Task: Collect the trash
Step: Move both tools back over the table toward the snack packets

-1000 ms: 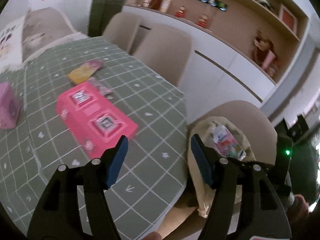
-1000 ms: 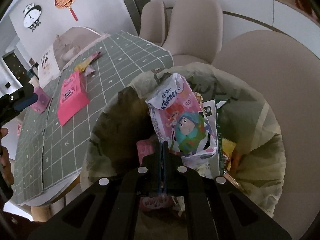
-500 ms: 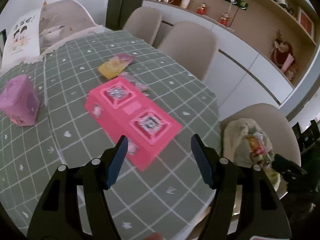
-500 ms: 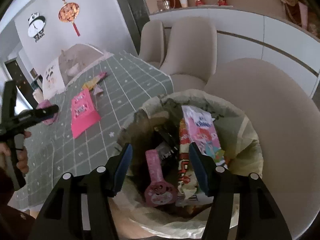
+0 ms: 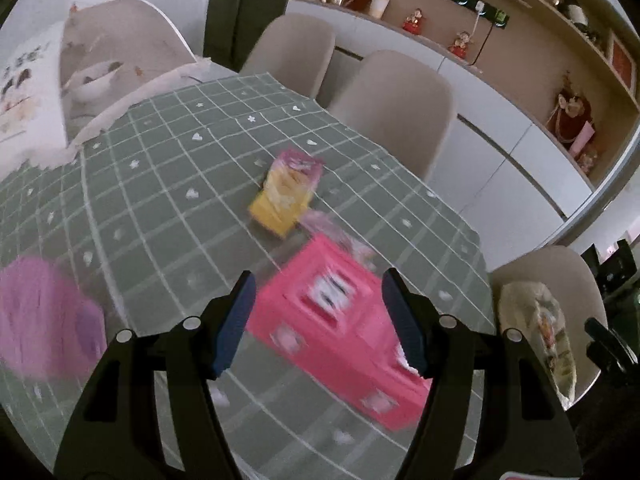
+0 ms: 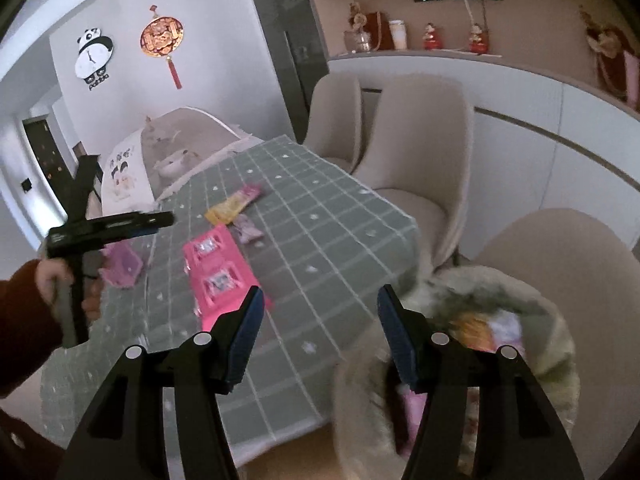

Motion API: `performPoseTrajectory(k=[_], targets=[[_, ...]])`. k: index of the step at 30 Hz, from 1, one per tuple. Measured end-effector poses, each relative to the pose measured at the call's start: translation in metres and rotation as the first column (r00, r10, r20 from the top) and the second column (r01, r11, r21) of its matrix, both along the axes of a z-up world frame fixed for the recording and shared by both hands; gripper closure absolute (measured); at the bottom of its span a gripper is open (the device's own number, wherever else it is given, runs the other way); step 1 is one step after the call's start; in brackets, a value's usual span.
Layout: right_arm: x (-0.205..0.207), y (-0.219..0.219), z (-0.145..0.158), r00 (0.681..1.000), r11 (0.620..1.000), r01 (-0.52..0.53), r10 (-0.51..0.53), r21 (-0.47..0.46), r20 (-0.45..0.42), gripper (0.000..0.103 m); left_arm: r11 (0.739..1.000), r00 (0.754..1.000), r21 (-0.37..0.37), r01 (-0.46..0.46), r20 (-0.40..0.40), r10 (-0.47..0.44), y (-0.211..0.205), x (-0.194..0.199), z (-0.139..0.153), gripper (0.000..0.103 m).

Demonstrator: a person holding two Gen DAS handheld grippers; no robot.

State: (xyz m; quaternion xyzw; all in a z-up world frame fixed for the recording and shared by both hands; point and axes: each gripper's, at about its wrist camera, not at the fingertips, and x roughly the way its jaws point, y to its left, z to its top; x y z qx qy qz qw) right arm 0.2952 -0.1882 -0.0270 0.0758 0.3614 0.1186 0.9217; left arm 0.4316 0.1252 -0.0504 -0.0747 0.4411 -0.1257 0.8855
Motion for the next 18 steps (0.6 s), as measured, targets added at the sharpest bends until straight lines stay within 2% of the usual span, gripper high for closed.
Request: performPoseTrajectory(k=[3, 6, 9, 11, 12, 15, 16, 18], targets=[[0.021, 0.026, 0.005, 1.000, 1.000, -0.018, 0.018, -0.023, 0.001, 0.047, 0.999, 1.000, 0.036, 0.008, -0.026, -0.007, 0.006, 0.048, -0.013, 0.041], [0.040, 0.044, 0.009, 1.000, 0.997, -0.023, 0.023, -0.068, 0.005, 0.047, 1.000, 0.996, 0.019, -0.019, -0.091, 0.021, 0.011, 0.093, -0.037, 0.042], [0.058, 0.055, 0.008, 1.000, 0.995, -0.025, 0.024, -0.092, -0.016, 0.047, 0.998, 0.985, -0.009, -0.057, -0.161, 0.054, 0.012, 0.126, -0.063, 0.051], [0.068, 0.061, 0.005, 0.999, 0.993, -0.031, 0.028, -0.117, -0.031, 0.047, 0.998, 0.983, -0.017, -0.064, -0.174, 0.060, 0.012, 0.136, -0.072, 0.057], [0.075, 0.065, 0.003, 0.999, 0.990, -0.041, 0.036, -0.132, -0.040, 0.047, 0.997, 0.982, -0.023, -0.067, -0.177, 0.062, 0.011, 0.139, -0.076, 0.062], [0.095, 0.077, -0.008, 0.995, 0.982, -0.076, 0.064, -0.172, -0.076, 0.047, 0.997, 0.981, -0.061, -0.050, -0.188, 0.037, 0.011, 0.140, -0.081, 0.091], [0.105, 0.082, -0.014, 0.992, 0.979, -0.099, 0.083, -0.179, -0.095, 0.047, 0.996, 0.983, -0.080, -0.041, -0.182, 0.026, 0.013, 0.137, -0.079, 0.096], [0.120, 0.090, -0.022, 0.987, 0.973, -0.135, 0.114, -0.189, -0.114, 0.047, 0.994, 0.989, -0.089, -0.056, -0.139, 0.044, 0.020, 0.125, -0.069, 0.100]])
